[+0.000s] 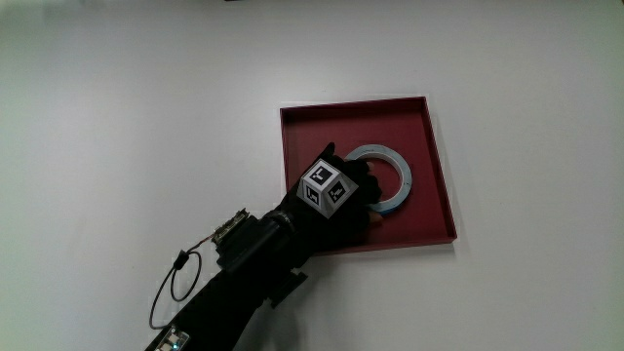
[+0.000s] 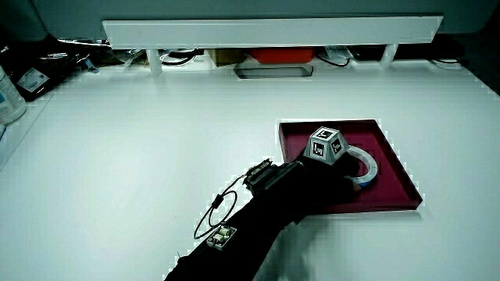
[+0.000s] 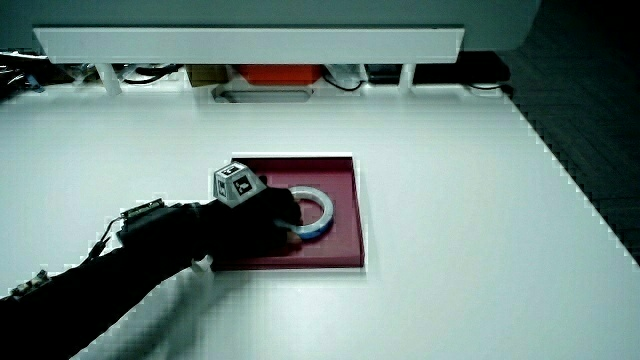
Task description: Pick blue tape
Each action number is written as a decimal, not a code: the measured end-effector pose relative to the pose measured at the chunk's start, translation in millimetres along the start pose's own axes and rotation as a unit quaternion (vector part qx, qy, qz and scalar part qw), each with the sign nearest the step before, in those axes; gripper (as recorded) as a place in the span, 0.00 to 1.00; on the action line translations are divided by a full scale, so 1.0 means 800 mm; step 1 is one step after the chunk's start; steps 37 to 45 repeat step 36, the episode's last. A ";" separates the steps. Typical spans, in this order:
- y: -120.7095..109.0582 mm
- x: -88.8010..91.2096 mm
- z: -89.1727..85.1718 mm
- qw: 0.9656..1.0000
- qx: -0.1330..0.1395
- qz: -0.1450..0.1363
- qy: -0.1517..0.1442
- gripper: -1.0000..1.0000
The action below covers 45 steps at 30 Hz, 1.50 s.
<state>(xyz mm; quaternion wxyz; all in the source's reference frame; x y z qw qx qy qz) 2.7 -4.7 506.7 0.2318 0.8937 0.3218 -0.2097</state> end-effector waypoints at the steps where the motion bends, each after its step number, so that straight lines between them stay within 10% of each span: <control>1: 0.000 -0.001 0.000 1.000 0.007 -0.006 0.003 1.00; 16: -0.038 0.012 0.048 0.999 0.037 -0.026 0.018 1.00; 35: -0.145 -0.002 0.128 0.986 0.139 -0.032 0.091 1.00; 45: -0.151 0.003 0.140 0.985 0.122 -0.019 0.122 1.00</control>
